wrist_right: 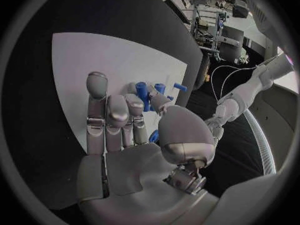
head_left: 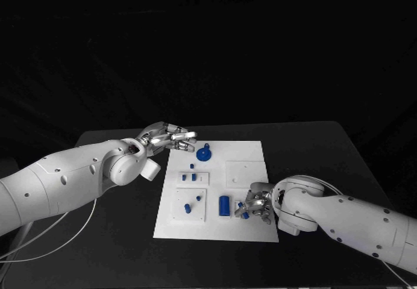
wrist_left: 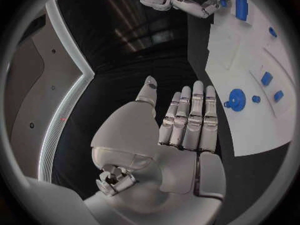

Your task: Assemble the parts on the task board

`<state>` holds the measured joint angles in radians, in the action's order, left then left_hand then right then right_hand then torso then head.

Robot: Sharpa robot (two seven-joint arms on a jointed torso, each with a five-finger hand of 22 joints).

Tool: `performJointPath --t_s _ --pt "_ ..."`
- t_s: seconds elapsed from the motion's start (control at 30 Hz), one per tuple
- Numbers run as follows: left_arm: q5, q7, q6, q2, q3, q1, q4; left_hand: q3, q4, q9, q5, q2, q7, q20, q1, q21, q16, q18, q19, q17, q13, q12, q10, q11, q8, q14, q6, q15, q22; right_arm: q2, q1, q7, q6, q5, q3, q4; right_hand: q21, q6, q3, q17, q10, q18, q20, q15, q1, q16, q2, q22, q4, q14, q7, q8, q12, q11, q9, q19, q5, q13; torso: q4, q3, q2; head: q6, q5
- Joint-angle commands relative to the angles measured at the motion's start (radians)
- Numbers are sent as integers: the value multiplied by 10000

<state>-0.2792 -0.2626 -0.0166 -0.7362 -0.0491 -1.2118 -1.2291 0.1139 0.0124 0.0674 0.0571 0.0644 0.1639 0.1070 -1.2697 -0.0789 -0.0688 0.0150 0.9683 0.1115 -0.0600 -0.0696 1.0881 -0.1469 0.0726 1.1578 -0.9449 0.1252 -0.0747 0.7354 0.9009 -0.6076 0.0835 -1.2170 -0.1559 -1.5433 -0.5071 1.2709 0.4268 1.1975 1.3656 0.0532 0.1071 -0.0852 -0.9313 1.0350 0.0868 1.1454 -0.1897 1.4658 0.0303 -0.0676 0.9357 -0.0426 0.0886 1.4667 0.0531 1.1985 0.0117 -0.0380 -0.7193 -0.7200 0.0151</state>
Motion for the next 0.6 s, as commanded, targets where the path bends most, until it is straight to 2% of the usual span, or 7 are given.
performJointPath --t_s 0.03,0.33,0.5,0.6 --pt "51 -17 -164 17 6 -4 -19 3 -39 13 -27 41 15 35 39 -53 52 13 -41 -4 -7 22 -45 28 34 -62 47 -3 -10 -50 -25 -121 401 -164 31 68 -10 -13 -15 14 -4 -77 79 -40 110 -8 4 4 65 46 -34 32 -64 -55 -22 382 -52 18 14 -6 4 10 46" --pt "51 14 -169 33 6 -5 23 4 -57 13 -28 45 17 37 48 -54 52 16 -42 -6 -7 22 -51 28 32 -69 53 -1 -10 -230 -21 -242 252 -520 43 208 -40 3 -33 38 8 -83 80 -41 210 8 2 23 129 54 -36 31 -52 -60 -56 390 -52 46 13 -41 6 60 125" --pt "51 27 -178 42 5 -5 48 7 -68 13 -30 40 16 37 52 -54 52 17 -41 -6 -7 23 -54 27 34 -67 51 0 -11 -300 -4 -245 237 -578 44 243 -46 9 -40 48 11 -84 82 -42 270 12 -8 30 171 55 -36 32 -58 -62 -69 392 -52 53 22 -33 -1 77 182" --pt "51 47 -195 50 5 -5 59 8 -70 13 -30 39 16 37 53 -54 52 17 -41 -6 -7 23 -54 27 34 -67 51 0 -11 -340 19 -255 249 -615 44 266 -42 14 -44 54 12 -85 83 -42 293 16 -13 29 190 57 -36 30 -58 -61 -74 391 -52 58 18 -33 0 88 288"
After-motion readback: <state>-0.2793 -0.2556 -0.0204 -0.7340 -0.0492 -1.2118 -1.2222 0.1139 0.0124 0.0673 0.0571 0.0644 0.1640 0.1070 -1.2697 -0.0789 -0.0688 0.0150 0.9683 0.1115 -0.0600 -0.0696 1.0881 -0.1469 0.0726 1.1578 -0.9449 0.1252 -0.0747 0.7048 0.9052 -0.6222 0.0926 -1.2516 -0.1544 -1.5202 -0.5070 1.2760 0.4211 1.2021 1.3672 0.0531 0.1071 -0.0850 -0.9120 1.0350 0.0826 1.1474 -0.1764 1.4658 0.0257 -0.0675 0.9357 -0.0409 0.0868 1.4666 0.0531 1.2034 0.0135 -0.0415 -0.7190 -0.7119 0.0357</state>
